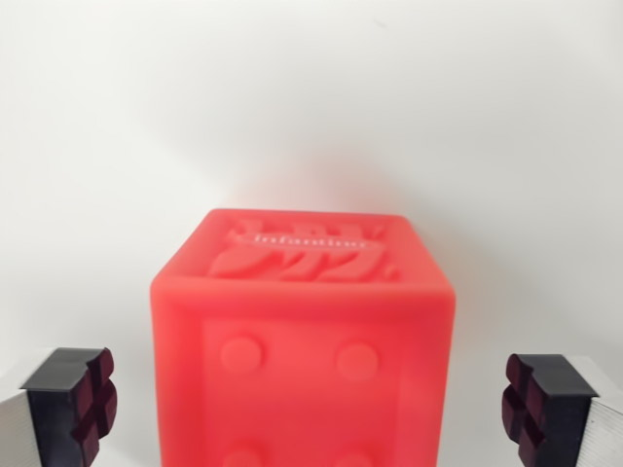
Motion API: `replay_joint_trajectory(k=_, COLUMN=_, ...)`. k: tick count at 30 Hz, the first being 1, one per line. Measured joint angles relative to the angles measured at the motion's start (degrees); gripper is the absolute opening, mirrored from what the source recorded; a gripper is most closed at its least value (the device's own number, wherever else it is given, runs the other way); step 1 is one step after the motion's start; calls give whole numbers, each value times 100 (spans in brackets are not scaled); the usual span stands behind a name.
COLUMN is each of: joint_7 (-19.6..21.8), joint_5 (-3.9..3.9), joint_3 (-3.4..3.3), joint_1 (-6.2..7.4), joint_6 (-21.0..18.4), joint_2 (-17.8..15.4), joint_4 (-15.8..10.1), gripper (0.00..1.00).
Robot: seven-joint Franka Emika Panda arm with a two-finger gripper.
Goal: Destack cube
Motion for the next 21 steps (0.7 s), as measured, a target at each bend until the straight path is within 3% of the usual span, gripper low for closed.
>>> replay_joint_trajectory(k=12, joint_7=-56, joint_5=81, joint_3=65, joint_1=-46, joint_6=-623, joint_2=-793, joint_4=-154, gripper=100)
replay_joint_trajectory(k=21, joint_7=-113, joint_5=160, joint_3=76, joint_1=-44, joint_6=-1206, joint_2=-1451, joint_4=-217, gripper=100)
